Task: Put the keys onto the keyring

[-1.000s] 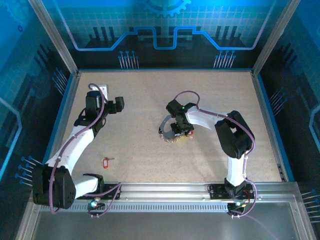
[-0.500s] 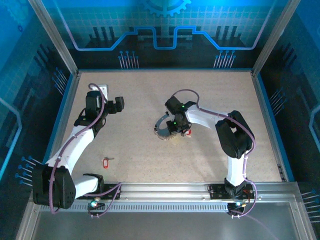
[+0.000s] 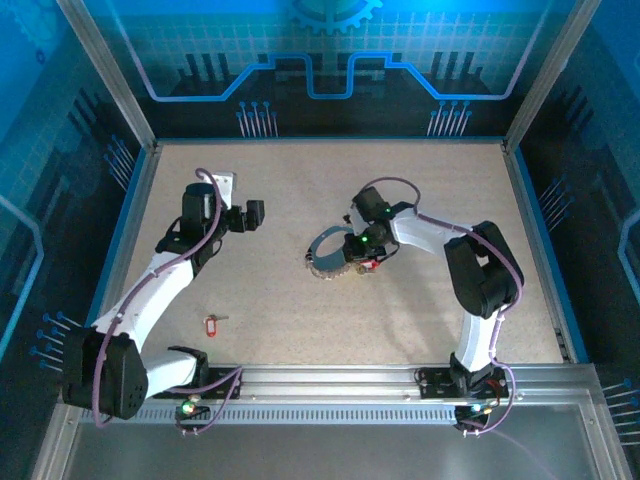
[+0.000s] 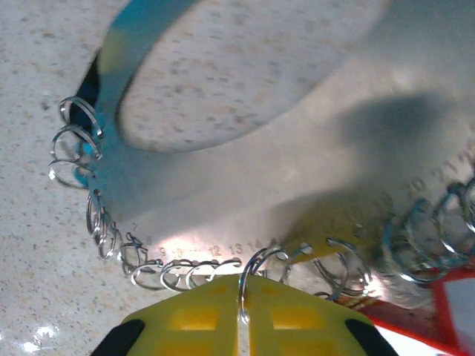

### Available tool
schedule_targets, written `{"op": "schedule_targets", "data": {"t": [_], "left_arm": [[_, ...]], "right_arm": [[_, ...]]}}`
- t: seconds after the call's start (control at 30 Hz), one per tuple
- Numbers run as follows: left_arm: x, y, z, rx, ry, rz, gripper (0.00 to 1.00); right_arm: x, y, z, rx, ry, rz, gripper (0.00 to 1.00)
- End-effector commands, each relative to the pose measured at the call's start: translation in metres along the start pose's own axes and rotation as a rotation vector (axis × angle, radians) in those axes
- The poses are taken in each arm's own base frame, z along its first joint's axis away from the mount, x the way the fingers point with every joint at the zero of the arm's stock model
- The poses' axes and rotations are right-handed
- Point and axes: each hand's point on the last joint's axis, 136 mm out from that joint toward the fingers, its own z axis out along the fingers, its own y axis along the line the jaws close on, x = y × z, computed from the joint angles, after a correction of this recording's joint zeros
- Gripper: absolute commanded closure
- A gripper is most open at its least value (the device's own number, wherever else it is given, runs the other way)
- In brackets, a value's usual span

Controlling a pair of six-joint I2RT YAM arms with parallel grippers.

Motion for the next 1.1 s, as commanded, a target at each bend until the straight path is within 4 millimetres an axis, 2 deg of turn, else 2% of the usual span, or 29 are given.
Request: {"op": "schedule_targets", "data": {"t": [0.0,0.33,0.47,0.67,0.77,0.87,1.07], "left_arm": [[-0.008,-0.006,0.001,0.019,-0.019,0.028,0.01],[0.003,-0.015,0.010,0.032,0.026,0.058,0.01],[0.008,-0.015,0.014,0.027,0.040,0.054,0.01],[0.012,-0.022,0.018,0.047,0.064,0.071,0.01],[0.012,-0.022,0.019,0.050,0.066,0.070,0.01],[0.011,-0.025,0.019,0.062,0.072,0.073,0.01],[0.007,-0.025,0.013,0.062,0.053,0.071,0.01]], "right_arm": [[0.005,0.004,0.002,-0.102,0.016,0.010,0.86],[0.004,-0.012,-0.001,-0.066,-0.001,0.002,0.73],[0.003,-0.013,-0.005,-0.051,-0.013,-0.011,0.73],[-0.001,-0.008,-0.026,0.057,-0.109,-0.130,0.74],[0.002,-0.012,-0.030,0.143,-0.141,-0.184,0.83],[0.006,-0.008,-0.026,0.165,-0.129,-0.218,0.84],[0.020,0.000,-0.006,0.151,-0.049,-0.228,0.75]]}}
